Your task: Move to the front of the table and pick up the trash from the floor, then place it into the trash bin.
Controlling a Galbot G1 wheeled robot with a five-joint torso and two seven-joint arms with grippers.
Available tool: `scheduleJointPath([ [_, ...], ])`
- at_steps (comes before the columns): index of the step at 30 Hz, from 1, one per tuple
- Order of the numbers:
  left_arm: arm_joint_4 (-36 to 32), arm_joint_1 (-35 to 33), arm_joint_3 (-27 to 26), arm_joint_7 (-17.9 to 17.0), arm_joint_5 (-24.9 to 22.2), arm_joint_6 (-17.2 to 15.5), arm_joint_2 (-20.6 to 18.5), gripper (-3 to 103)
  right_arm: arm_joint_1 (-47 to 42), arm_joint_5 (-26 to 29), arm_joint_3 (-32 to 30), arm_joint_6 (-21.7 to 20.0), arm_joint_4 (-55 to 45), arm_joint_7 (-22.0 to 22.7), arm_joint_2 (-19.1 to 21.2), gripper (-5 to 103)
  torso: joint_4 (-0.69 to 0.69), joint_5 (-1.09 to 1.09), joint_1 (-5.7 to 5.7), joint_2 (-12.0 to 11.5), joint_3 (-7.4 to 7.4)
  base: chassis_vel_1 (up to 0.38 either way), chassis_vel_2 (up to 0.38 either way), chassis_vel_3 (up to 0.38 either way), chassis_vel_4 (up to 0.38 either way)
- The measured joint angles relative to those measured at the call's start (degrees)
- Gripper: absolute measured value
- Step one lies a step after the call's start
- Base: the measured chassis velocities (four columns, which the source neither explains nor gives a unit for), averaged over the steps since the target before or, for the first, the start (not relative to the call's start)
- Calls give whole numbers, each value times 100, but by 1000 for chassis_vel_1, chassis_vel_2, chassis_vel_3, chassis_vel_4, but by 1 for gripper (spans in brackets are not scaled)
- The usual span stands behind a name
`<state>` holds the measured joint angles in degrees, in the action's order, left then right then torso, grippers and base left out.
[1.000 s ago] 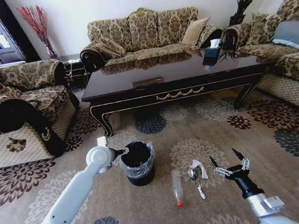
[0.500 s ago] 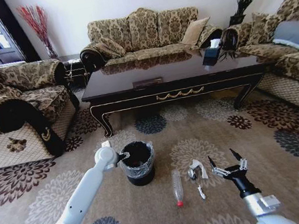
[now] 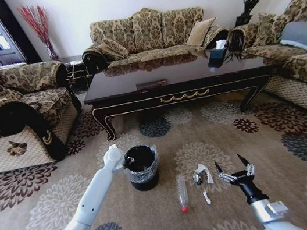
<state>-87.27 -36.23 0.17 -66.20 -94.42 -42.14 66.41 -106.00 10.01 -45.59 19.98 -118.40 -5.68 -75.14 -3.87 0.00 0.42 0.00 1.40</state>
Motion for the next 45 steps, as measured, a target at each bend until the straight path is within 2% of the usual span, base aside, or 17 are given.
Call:
scheduleJointPath([
  [1,-9,-10,-2,-2,-2,0,-10,48,6,8,-13,0,1,3,4,100,0,0,0,0,0,0,0,0,0],
  [3,-32,-37,-20,-16,-6,0,-33,37,13,28,-34,0,12,13,15,100,0,0,0,0,0,0,0,0,0],
  [4,-32,-37,-20,-16,-6,0,-33,37,13,28,-34,0,12,13,15,100,0,0,0,0,0,0,0,0,0],
  [8,-75,-116,-121,-44,-4,1,-60,15,18,37,-18,0,23,19,18,100,0,0,0,0,0,0,0,0,0],
  [10,-79,-132,-142,-46,-3,1,-65,15,22,37,-9,0,24,21,17,100,0,0,0,0,0,0,0,0,0],
  [13,-98,-190,-198,-89,6,1,-112,2,30,37,15,0,23,26,17,100,2,3,0,0,0,0,0,0,0],
  [25,-255,-361,-237,-162,5,14,-273,0,11,85,17,-18,20,25,65,100,-2,-2,0,1,-1,0,0,0,0],
  [28,-530,-496,-242,-287,-149,21,-506,0,-47,504,20,-207,-51,2,153,100,-2,-6,0,1,1,0,0,0,0],
  [30,-616,-530,-249,-329,-190,19,-575,0,-50,562,12,-237,-52,-6,183,100,-2,-5,0,1,1,0,0,0,0],
  [32,-967,-664,-295,-461,-357,-8,-819,0,-53,697,-19,-332,-52,-16,296,100,3,0,0,1,1,0,0,0,0],
  [34,-1348,-804,-355,-544,-590,-7,-1004,0,-55,866,-21,-468,-53,-33,420,100,2,-2,0,1,1,0,0,0,0],
  [36,-1442,-843,-376,-568,-641,-6,-1043,0,-55,899,-22,-499,-52,-41,458,100,1,-2,0,1,1,0,0,0,0],
  [38,-1814,-1099,-562,-671,-842,-5,-1170,0,-55,1012,-13,-648,17,-92,741,100,-2,1,0,1,0,0,0,0,0],
  [41,-1942,-1265,-672,-721,-902,-6,-1216,0,-40,1082,9,-729,114,-115,1029,100,-2,0,0,1,0,0,0,0,0],
  [42,-2050,-1447,-806,-738,-935,-7,-1259,0,7,1165,31,-807,258,-137,1357,100,0,0,0,1,0,0,0,0,0],
  [45,-2266,-1910,-1179,-743,-971,-6,-1378,0,131,1504,89,-998,631,-224,1984,100,1,0,0,1,0,0,0,0,0],
])
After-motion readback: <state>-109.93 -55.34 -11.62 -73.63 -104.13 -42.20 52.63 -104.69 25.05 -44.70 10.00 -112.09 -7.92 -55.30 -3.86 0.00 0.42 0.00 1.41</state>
